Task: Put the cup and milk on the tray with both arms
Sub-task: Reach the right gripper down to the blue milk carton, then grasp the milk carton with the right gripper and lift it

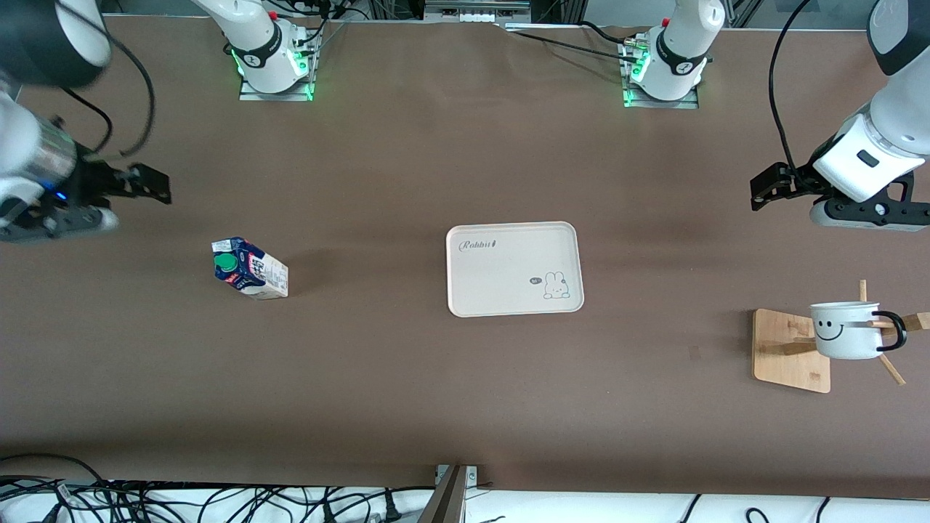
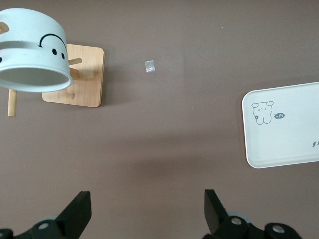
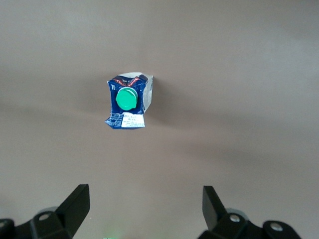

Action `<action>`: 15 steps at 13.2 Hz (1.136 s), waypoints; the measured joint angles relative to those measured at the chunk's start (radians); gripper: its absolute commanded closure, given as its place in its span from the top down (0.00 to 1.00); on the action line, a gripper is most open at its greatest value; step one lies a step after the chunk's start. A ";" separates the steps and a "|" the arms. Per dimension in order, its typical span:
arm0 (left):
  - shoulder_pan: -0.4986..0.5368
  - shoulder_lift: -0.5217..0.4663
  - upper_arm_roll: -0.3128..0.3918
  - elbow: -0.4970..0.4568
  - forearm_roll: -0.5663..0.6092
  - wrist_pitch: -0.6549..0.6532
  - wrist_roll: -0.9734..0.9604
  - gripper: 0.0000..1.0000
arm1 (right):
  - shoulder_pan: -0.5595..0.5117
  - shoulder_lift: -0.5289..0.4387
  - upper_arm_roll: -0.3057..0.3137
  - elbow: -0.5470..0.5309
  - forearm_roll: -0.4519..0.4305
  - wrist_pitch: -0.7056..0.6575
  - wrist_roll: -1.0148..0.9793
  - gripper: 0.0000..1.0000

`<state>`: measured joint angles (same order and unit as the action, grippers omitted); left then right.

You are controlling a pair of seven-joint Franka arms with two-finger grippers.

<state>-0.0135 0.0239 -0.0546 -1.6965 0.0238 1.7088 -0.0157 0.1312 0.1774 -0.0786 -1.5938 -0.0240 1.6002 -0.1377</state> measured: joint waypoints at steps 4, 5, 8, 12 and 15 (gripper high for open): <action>0.000 0.000 0.000 0.000 0.000 0.000 0.000 1.00 | 0.009 0.052 0.015 -0.043 0.047 0.128 0.025 1.00; 0.000 0.000 0.000 0.000 0.000 0.000 0.000 1.00 | 0.012 0.052 0.020 -0.081 0.061 0.183 0.032 1.00; 0.000 0.000 0.000 0.000 0.000 0.000 0.000 1.00 | 0.020 0.053 0.037 -0.214 0.065 0.349 0.054 1.00; 0.000 0.000 0.000 0.000 0.000 0.000 0.000 1.00 | 0.031 0.057 0.039 -0.334 0.066 0.493 0.072 1.00; 0.000 0.000 0.000 0.000 0.000 0.000 0.000 1.00 | 0.032 0.069 0.038 -0.365 0.066 0.539 0.075 0.86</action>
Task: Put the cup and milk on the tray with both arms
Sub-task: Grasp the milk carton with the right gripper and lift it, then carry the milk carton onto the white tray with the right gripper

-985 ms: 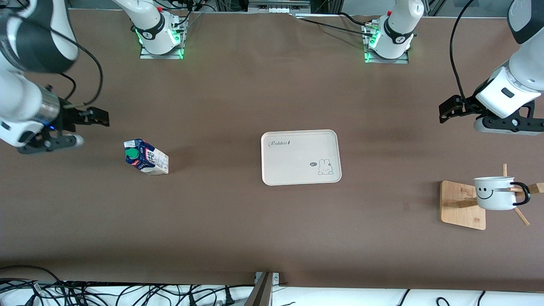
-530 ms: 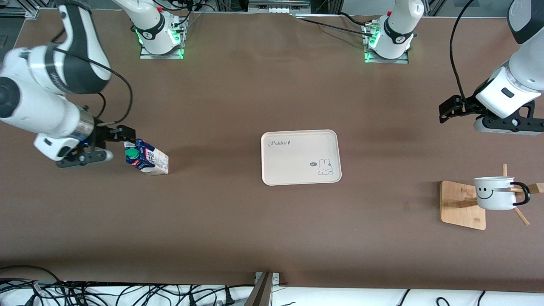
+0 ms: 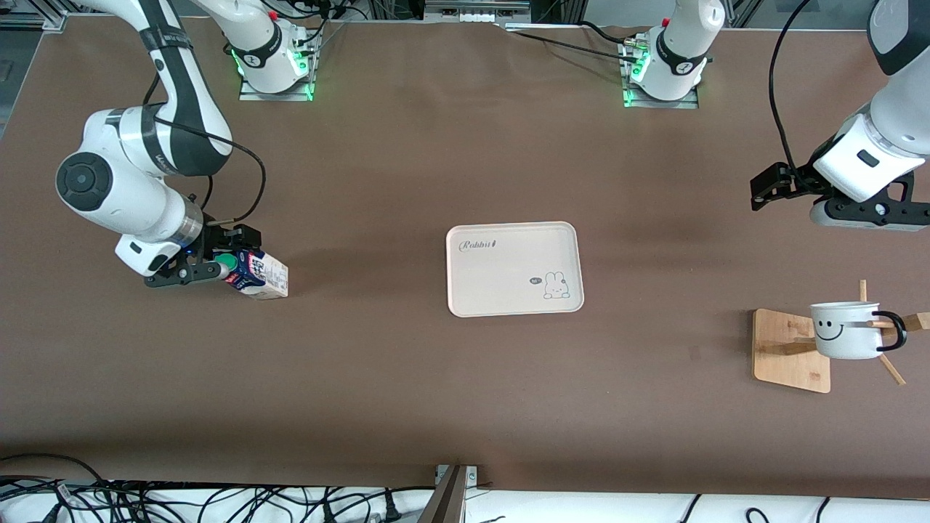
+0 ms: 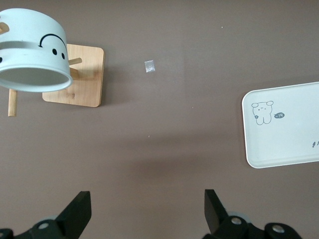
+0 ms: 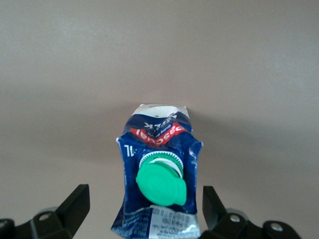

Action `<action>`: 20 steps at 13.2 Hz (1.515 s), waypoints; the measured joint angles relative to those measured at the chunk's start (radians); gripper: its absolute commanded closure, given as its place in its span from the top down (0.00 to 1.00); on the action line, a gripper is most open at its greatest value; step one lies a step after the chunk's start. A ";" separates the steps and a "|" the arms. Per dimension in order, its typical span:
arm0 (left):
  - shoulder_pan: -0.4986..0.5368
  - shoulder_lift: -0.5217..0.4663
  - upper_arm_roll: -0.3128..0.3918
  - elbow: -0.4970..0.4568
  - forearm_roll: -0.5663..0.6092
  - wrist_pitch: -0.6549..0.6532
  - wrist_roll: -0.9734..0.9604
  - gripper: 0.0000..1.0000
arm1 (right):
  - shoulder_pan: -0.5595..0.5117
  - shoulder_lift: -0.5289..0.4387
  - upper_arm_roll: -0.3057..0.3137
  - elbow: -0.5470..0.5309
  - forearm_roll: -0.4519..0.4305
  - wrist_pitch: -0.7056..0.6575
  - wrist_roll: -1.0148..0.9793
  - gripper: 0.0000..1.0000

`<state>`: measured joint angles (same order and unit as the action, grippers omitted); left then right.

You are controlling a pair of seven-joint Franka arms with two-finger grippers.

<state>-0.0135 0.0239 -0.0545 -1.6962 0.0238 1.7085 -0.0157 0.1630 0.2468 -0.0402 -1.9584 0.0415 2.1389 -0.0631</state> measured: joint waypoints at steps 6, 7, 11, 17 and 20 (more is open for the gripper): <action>0.000 0.000 0.000 0.000 0.000 0.000 0.000 1.00 | 0.000 0.007 0.000 -0.006 0.000 0.010 0.003 0.48; 0.000 0.000 0.000 0.000 0.000 0.000 0.000 1.00 | 0.000 0.007 0.000 -0.006 0.000 0.010 0.004 0.48; 0.000 0.000 0.000 0.000 0.000 0.000 0.000 1.00 | 0.005 0.005 0.000 0.025 0.001 0.000 0.030 0.48; 0.000 0.000 0.000 0.000 0.000 0.000 0.000 1.00 | 0.193 0.016 0.008 0.186 0.140 -0.127 0.240 0.49; 0.000 0.000 0.001 0.000 0.000 0.000 0.000 1.00 | 0.328 0.093 0.012 0.292 0.174 -0.126 0.377 0.49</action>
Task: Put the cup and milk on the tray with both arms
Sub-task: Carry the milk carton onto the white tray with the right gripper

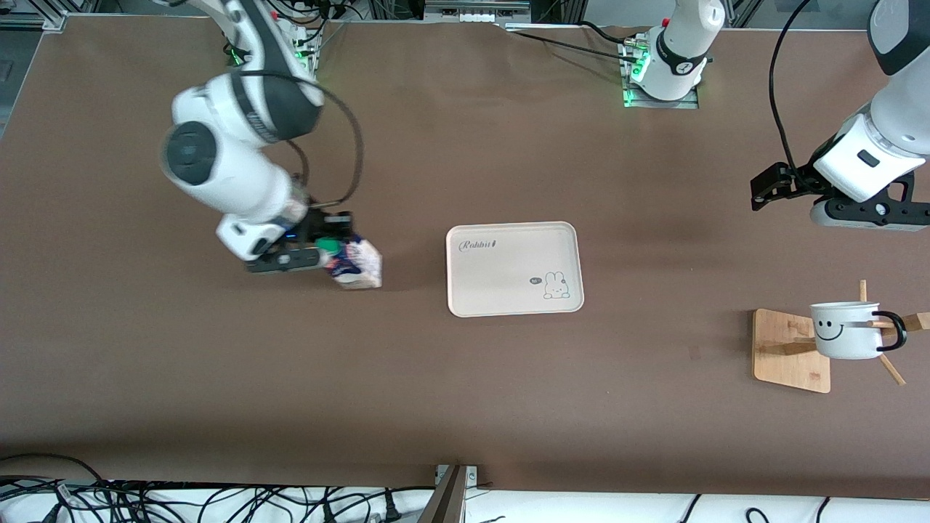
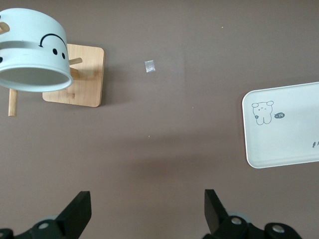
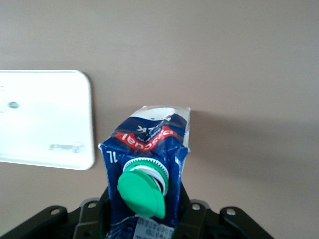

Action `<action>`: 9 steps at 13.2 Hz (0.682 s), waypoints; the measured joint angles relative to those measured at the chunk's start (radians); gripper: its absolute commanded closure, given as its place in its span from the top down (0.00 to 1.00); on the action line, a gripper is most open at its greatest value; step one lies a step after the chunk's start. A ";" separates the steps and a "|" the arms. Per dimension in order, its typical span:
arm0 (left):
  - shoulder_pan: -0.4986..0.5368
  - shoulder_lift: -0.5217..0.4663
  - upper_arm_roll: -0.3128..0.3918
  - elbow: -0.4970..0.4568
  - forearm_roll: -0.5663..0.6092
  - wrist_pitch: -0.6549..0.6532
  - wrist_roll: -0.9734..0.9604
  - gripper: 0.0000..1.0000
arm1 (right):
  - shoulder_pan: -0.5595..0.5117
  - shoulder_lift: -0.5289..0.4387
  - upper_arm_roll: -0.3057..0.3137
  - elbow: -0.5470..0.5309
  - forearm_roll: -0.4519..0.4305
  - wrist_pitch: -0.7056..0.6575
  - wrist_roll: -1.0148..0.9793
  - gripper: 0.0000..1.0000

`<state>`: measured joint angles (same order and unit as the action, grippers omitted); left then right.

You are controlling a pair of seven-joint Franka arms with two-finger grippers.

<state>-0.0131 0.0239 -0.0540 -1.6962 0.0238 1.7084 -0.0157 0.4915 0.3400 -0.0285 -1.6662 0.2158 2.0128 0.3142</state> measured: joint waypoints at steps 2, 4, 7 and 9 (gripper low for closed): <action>0.000 0.000 0.000 0.000 0.000 0.000 0.000 1.00 | 0.114 0.086 0.002 0.104 0.001 0.006 0.163 0.49; 0.000 0.000 0.000 0.000 0.000 0.000 0.000 1.00 | 0.221 0.179 0.001 0.214 -0.001 0.013 0.295 0.49; 0.000 0.000 0.000 0.000 0.000 0.000 0.000 1.00 | 0.301 0.268 -0.002 0.303 -0.021 0.039 0.356 0.49; 0.000 0.000 0.000 0.000 0.000 -0.001 0.000 1.00 | 0.308 0.289 -0.003 0.310 -0.058 0.045 0.357 0.49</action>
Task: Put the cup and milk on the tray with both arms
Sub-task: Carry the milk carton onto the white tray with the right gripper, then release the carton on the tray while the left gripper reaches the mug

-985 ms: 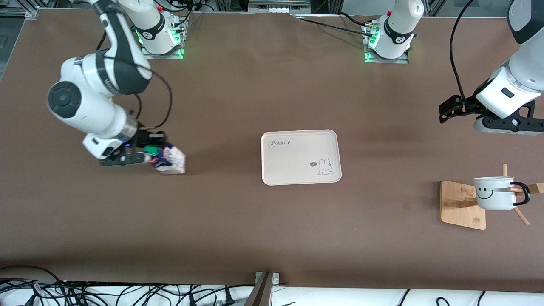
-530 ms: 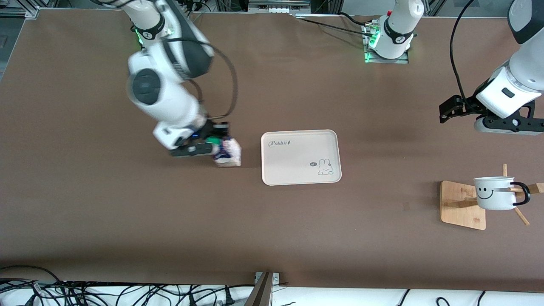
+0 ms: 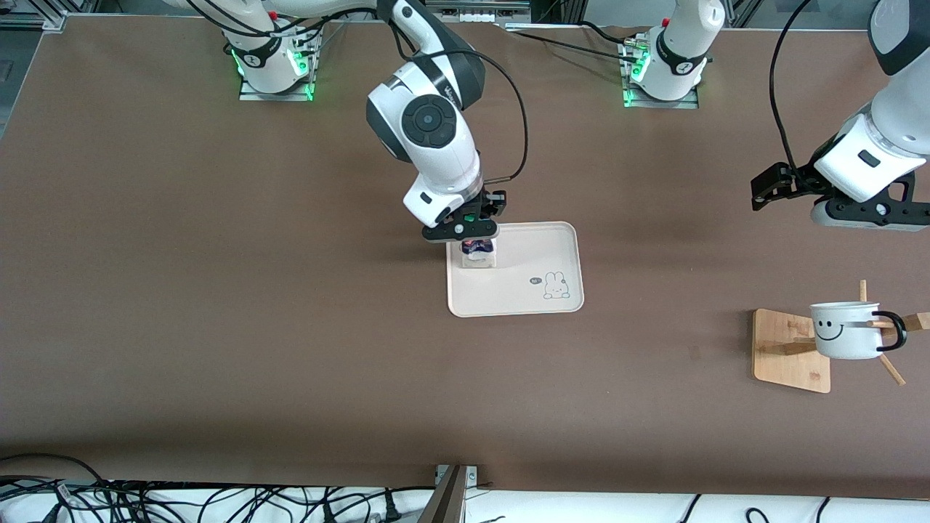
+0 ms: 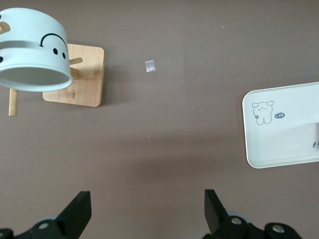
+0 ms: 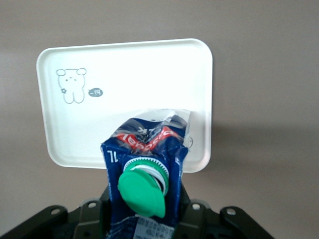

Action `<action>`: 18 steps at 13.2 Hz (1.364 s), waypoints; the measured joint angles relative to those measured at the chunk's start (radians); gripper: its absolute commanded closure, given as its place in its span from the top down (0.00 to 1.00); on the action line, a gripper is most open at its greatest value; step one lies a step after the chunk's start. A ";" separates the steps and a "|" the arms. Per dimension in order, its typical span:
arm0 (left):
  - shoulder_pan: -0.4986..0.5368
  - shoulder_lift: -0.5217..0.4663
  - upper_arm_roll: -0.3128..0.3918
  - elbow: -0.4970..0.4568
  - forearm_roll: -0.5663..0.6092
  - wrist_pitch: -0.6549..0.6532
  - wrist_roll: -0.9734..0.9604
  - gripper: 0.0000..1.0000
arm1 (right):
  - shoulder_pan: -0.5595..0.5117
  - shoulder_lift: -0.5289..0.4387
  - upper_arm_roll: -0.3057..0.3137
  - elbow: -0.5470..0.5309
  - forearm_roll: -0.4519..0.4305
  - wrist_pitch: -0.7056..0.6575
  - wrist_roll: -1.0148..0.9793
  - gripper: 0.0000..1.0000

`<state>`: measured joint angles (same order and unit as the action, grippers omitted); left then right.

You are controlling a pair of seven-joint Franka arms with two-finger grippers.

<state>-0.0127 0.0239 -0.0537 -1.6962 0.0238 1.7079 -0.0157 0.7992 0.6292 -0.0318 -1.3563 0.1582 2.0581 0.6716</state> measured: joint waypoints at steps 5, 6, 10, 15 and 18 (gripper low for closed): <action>0.000 0.000 0.000 0.000 0.000 0.000 0.000 1.00 | 0.001 0.032 -0.003 0.004 -0.055 0.000 0.000 0.49; 0.000 0.000 0.000 0.000 0.000 0.000 0.000 1.00 | 0.001 0.032 -0.004 0.005 -0.055 0.000 0.000 0.49; 0.005 0.007 0.003 0.007 0.000 0.000 -0.002 1.00 | 0.001 0.033 -0.004 0.006 -0.058 0.000 0.000 1.00; 0.009 0.069 0.012 0.058 0.000 -0.064 -0.002 1.00 | 0.001 0.031 -0.011 0.018 -0.058 0.000 0.000 1.00; 0.032 0.180 0.014 0.179 0.000 -0.064 0.006 1.00 | -0.008 -0.015 -0.047 0.045 -0.058 -0.052 -0.001 1.00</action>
<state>0.0197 0.2042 -0.0397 -1.5173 0.0241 1.6436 -0.0097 0.7913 0.6138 -0.0790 -1.3111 0.0999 2.0066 0.6710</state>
